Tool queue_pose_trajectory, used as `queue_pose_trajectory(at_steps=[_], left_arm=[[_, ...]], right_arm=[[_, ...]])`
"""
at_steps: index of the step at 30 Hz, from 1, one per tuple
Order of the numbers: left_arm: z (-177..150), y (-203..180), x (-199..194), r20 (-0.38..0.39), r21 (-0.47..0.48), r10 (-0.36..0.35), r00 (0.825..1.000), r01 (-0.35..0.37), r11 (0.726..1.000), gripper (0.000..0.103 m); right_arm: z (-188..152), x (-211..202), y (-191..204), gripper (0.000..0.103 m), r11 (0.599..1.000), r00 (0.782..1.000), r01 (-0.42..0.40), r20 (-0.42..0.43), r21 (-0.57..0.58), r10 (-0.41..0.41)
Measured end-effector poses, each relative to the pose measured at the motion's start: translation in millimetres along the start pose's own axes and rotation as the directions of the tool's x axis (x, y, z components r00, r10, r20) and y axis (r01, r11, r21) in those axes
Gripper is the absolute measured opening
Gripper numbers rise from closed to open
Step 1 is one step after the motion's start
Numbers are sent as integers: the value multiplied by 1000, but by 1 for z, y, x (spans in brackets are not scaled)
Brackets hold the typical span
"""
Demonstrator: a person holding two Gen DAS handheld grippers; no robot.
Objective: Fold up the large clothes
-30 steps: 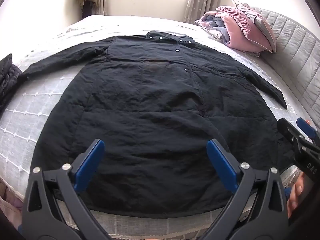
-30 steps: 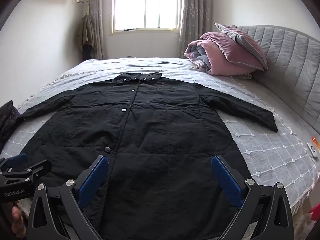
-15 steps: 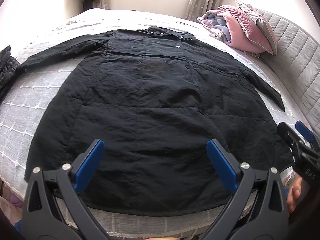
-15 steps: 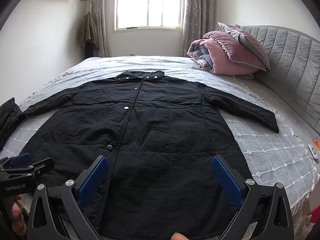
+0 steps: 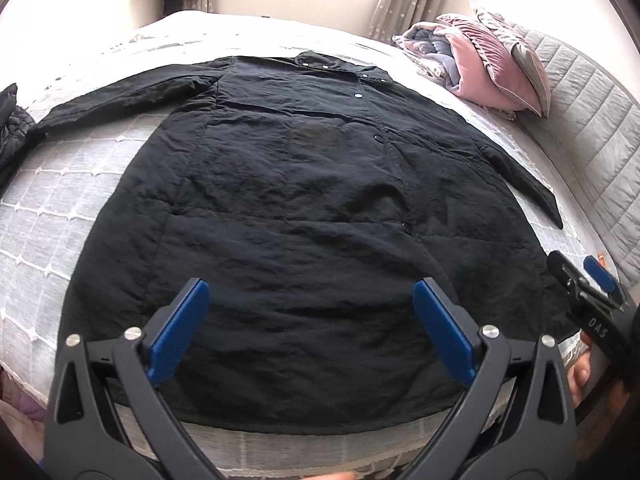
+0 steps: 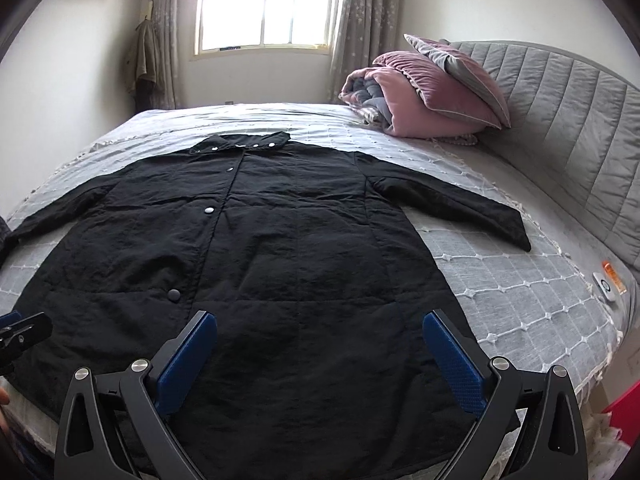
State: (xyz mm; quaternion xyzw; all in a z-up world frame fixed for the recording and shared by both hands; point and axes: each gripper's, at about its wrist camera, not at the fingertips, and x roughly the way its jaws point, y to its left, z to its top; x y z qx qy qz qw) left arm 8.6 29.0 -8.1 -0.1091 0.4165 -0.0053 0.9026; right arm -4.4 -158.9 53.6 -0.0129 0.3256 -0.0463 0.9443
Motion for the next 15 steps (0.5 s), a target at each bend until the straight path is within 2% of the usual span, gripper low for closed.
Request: queue_pose_trajectory(at_steps=[2, 4, 6, 10, 11, 13, 15], left_arm=[[0, 5, 0, -3, 5, 11, 1000, -11, 1000, 102], [1, 14, -3, 9, 2, 33, 999, -33, 999, 102], [2, 29, -7, 17, -13, 66, 998, -66, 998, 102], [1, 65, -8, -11, -84, 108, 994, -108, 991, 102], [0, 76, -6, -31, -104, 108, 994, -111, 988, 102], [-3, 102, -2, -69, -161, 127, 989, -137, 977, 102], [-9, 121, -4, -113, -210, 168, 979, -189, 959, 102]], right_arm=[[0, 3, -2, 103, 1000, 1000, -4, -11, 9, 4], [-2, 8, -2, 103, 1000, 996, 30, -86, 1, -30], [-1, 13, -15, 103, 998, 995, 46, -96, 40, -42], [-8, 14, -48, 103, 983, 996, 85, -48, 164, -78], [-9, 17, -56, 103, 978, 995, 84, -72, 190, -71], [-12, 30, -83, 103, 963, 988, 46, -152, 264, -6], [-19, 38, -111, 103, 929, 975, 99, -221, 357, -19]])
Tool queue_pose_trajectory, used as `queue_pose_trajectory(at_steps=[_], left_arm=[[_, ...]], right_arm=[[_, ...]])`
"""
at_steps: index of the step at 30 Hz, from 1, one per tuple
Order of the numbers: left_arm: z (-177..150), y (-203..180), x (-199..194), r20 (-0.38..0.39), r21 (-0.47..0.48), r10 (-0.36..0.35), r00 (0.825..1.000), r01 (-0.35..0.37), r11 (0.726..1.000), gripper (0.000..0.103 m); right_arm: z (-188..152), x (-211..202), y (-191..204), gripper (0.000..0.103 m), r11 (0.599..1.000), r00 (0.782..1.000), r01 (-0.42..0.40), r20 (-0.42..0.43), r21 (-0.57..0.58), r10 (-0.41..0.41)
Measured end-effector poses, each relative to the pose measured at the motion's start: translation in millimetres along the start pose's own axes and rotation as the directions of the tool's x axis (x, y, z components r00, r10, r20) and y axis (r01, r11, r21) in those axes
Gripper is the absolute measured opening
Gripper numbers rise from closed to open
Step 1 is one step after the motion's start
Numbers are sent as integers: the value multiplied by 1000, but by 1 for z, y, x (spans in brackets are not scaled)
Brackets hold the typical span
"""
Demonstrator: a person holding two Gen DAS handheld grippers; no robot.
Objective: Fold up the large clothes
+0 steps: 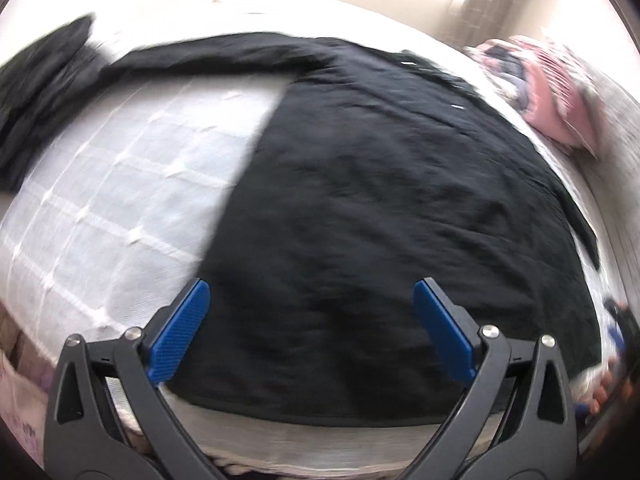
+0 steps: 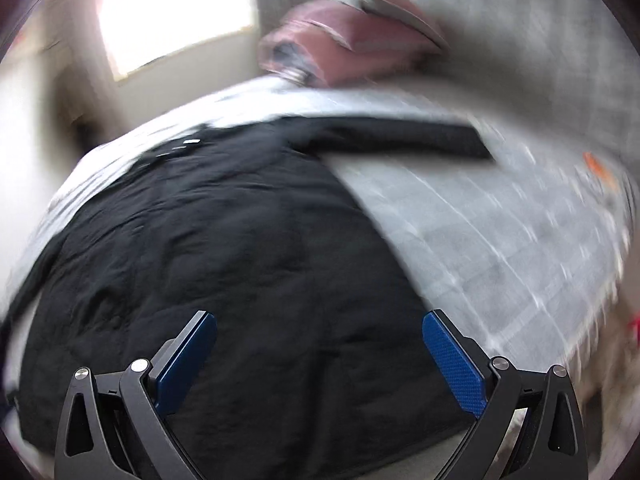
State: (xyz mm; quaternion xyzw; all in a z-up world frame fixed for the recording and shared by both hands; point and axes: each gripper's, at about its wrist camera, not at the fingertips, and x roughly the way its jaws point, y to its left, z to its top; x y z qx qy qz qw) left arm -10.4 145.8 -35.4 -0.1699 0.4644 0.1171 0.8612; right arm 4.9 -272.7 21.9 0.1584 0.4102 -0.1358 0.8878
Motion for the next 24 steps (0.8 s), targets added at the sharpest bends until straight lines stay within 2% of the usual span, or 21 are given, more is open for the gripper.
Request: queue_pose_trajectory(at_steps=[2, 4, 7, 8, 10, 11, 12, 15, 16, 17, 18, 19, 21, 24], left_arm=[[-2, 12, 3, -14, -35, 23, 1000, -23, 999, 102], [-5, 18, 9, -27, -57, 1, 1000, -2, 998, 101], [-11, 11, 12, -58, -38, -12, 998, 10, 999, 94], [-12, 13, 13, -46, -37, -8, 999, 7, 999, 91], [-13, 10, 17, -43, -44, 11, 999, -13, 999, 83], [-13, 10, 19, -45, -52, 6, 999, -9, 999, 75], [-13, 9, 20, -47, -64, -2, 999, -1, 998, 67], [-15, 8, 23, -43, -60, 29, 999, -32, 998, 52], [-15, 7, 24, -42, -58, 38, 998, -40, 997, 47], [-15, 7, 24, -41, -55, 38, 998, -40, 998, 36], [-15, 6, 24, -39, -50, 38, 999, -40, 998, 22], [-16, 5, 22, -29, -48, 43, 999, -44, 998, 15], [-17, 4, 16, -4, -37, 37, 999, -37, 999, 9], [-19, 7, 9, 13, -43, 25, 1000, -24, 999, 7]], right_arm=[[4, 4, -18, 103, 999, 999, 3, -54, 47, 0], [4, 5, -28, 103, 999, 996, -13, -83, 50, 17], [3, 10, -42, 103, 998, 994, -10, -110, 60, 16], [3, 12, -47, 102, 997, 993, -12, -113, 71, 20], [1, 18, -57, 99, 994, 990, -21, -138, 106, 36], [2, 21, -61, 97, 993, 988, -31, -146, 115, 47], [0, 25, -61, 93, 992, 983, -50, -169, 112, 69], [-2, 45, -53, 64, 992, 958, -110, -258, 68, 124], [-4, 49, -50, 60, 993, 954, -106, -277, 55, 117], [-4, 49, -46, 57, 996, 957, -91, -276, 23, 93], [-5, 48, -39, 46, 997, 962, -75, -264, -24, 66], [-6, 45, -33, 27, 996, 968, -57, -249, -68, 39], [-8, 40, -25, 11, 992, 977, -24, -215, -123, -3], [-6, 31, -26, 8, 990, 985, -19, -171, -138, -5]])
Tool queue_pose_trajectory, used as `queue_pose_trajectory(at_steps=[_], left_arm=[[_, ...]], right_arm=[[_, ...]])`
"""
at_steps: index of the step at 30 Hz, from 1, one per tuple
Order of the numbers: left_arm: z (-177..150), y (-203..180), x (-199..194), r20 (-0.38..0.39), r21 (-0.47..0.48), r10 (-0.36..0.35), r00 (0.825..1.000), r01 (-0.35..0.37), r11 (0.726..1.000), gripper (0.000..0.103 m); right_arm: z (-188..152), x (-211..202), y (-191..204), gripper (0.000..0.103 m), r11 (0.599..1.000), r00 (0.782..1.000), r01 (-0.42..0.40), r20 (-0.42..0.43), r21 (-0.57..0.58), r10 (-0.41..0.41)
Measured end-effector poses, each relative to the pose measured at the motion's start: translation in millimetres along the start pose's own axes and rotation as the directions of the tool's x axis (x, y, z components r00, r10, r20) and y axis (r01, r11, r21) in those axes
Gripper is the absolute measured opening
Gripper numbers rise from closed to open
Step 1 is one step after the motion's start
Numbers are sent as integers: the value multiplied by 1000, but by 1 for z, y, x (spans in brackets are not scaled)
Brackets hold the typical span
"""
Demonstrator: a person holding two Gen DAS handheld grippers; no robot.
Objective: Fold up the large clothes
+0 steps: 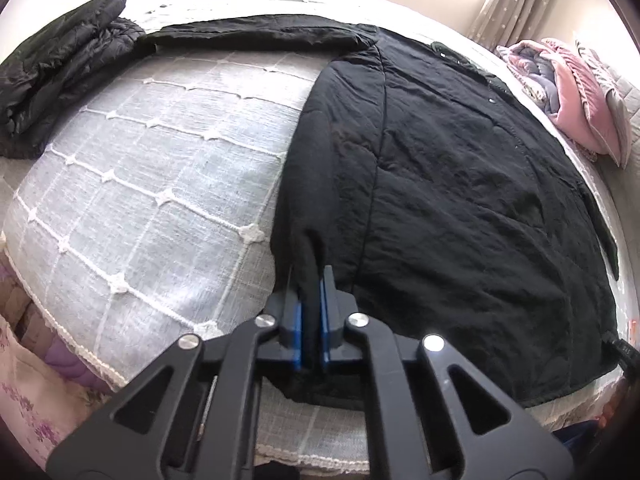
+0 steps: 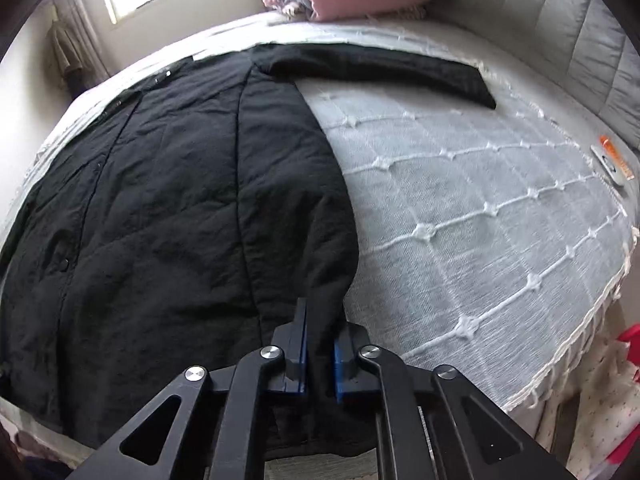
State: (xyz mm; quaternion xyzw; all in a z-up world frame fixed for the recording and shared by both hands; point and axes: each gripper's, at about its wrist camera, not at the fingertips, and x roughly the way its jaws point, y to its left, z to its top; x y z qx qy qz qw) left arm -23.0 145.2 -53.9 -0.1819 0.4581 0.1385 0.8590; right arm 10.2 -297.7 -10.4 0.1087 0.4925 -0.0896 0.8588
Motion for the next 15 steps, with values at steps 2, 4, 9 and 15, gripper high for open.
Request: queue_pose_trajectory(at_steps=[2, 4, 9, 15], left_arm=[[-2, 2, -5, 13, -2, -2, 1000, 2, 1000, 7], [-4, 1, -4, 10, 7, -5, 1000, 5, 1000, 7], [-8, -6, -6, 10, 23, 27, 1000, -28, 999, 6], [-7, -4, -13, 23, -4, 34, 999, -34, 999, 7]], right_arm=[[1, -5, -3, 7, 1000, 999, 21, 25, 5, -21], [3, -11, -11, 5, 999, 998, 45, 51, 29, -46], [17, -11, -27, 5, 992, 994, 92, 56, 92, -97], [14, -18, -18, 8, 996, 995, 62, 74, 69, -67]])
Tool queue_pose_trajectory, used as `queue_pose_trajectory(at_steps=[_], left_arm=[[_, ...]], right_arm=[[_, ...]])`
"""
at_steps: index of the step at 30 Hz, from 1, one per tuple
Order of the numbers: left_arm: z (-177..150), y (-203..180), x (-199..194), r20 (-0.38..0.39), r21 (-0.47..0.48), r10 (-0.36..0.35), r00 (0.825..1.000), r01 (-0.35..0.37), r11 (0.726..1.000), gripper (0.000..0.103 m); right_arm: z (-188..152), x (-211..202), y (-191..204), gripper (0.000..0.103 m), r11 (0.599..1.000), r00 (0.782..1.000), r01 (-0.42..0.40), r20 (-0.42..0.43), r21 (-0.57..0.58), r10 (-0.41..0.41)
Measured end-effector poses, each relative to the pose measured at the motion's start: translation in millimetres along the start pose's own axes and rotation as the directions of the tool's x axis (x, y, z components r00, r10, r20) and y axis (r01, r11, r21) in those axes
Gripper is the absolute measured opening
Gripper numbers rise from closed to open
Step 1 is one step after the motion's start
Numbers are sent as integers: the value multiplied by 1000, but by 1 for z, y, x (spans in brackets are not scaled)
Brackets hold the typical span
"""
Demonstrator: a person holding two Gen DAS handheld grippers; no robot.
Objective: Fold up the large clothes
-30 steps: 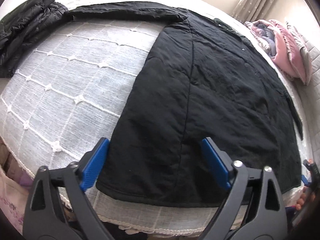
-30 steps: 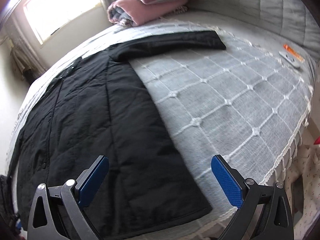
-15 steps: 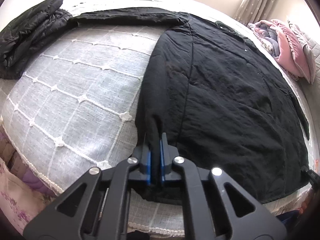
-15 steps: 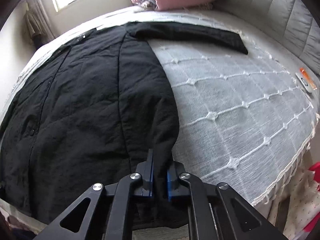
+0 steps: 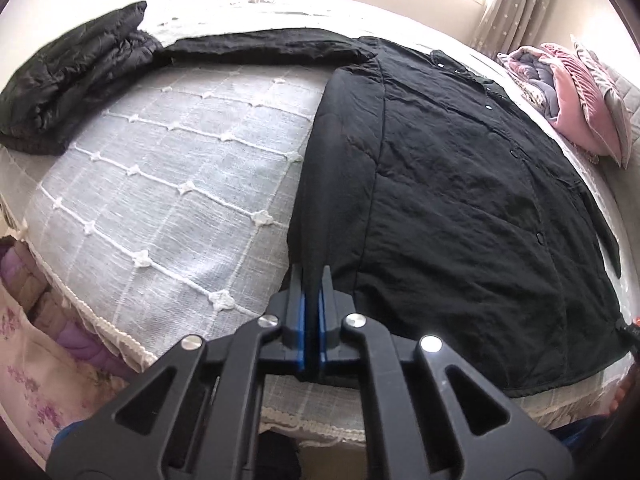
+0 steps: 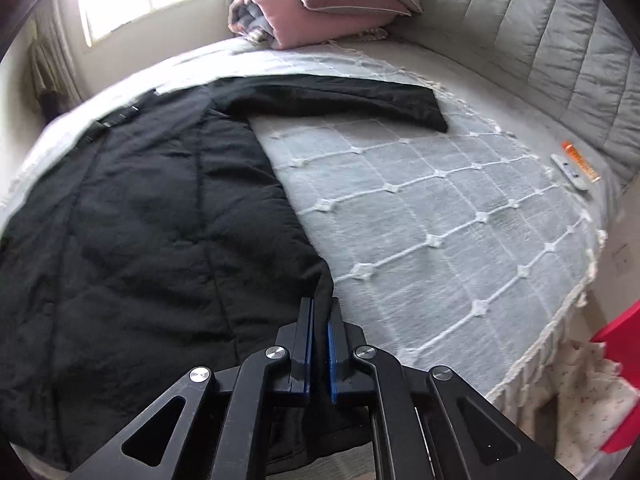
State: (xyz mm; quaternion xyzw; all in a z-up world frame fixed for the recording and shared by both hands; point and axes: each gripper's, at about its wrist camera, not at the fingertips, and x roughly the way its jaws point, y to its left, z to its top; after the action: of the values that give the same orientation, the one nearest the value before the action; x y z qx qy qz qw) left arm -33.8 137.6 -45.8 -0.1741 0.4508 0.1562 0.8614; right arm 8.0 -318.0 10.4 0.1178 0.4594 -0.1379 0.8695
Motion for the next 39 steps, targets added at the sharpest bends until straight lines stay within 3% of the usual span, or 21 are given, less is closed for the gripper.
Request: queue_pose_trajectory(at_steps=[3, 6, 8, 10, 14, 16, 18, 19, 21, 23, 24, 25, 31, 35, 38, 39], left_arm=[[4, 14, 3, -26, -89, -21, 999, 19, 996, 10], [12, 15, -22, 66, -137, 8, 998, 1, 991, 10], [16, 4, -37, 126, -98, 18, 992, -6, 995, 11], [21, -8, -44, 140, -68, -3, 990, 12, 998, 16], [26, -27, -47, 147, -73, -19, 989, 30, 997, 20], [35, -36, -48, 145, -88, -30, 989, 44, 995, 29], [44, -50, -50, 145, -82, -51, 988, 64, 995, 54], [51, -59, -52, 150, -74, -58, 987, 70, 995, 59], [65, -81, -55, 154, -41, -65, 986, 72, 997, 63], [79, -97, -52, 134, -25, -59, 989, 63, 998, 64], [86, -105, -49, 118, -22, -72, 990, 75, 997, 64], [90, -110, -46, 110, -22, -84, 990, 87, 996, 64], [126, -149, -11, 69, 32, -127, 990, 125, 992, 79], [127, -170, 39, 72, 104, -116, 991, 108, 989, 79], [115, -177, 91, -65, 130, -85, 994, 93, 987, 79], [115, -175, 100, -107, 113, -95, 990, 107, 988, 79]], right_arm=[[1, -7, -8, 14, 996, 1000, -26, 17, 81, 24], [0, -33, -15, 18, 981, 993, -22, 114, 192, -1], [2, -45, -15, 29, 972, 987, -75, 158, 224, 40], [3, -48, -12, 64, 955, 980, -159, 156, 250, 122], [13, -65, 13, 67, 950, 972, -218, 132, 222, 192], [23, -77, 30, 69, 960, 959, -247, 173, 129, 223], [40, -85, 41, 77, 967, 940, -246, 259, 67, 221], [45, -83, 41, 82, 967, 938, -242, 274, 75, 213], [67, -58, 28, 83, 941, 939, -288, 245, 180, 240], [79, -31, 13, 83, 872, 914, -398, 206, 284, 350], [88, -7, 2, 83, 814, 890, -456, 179, 361, 419], [91, 8, -6, 83, 786, 884, -465, 170, 407, 435], [117, 75, -46, 83, 744, 926, -369, 153, 557, 345], [145, 123, -68, 83, 707, 898, -416, 133, 573, 420], [160, 143, -103, 83, 671, 910, -395, 171, 627, 377], [164, 152, -126, 83, 635, 919, -379, 192, 673, 345]])
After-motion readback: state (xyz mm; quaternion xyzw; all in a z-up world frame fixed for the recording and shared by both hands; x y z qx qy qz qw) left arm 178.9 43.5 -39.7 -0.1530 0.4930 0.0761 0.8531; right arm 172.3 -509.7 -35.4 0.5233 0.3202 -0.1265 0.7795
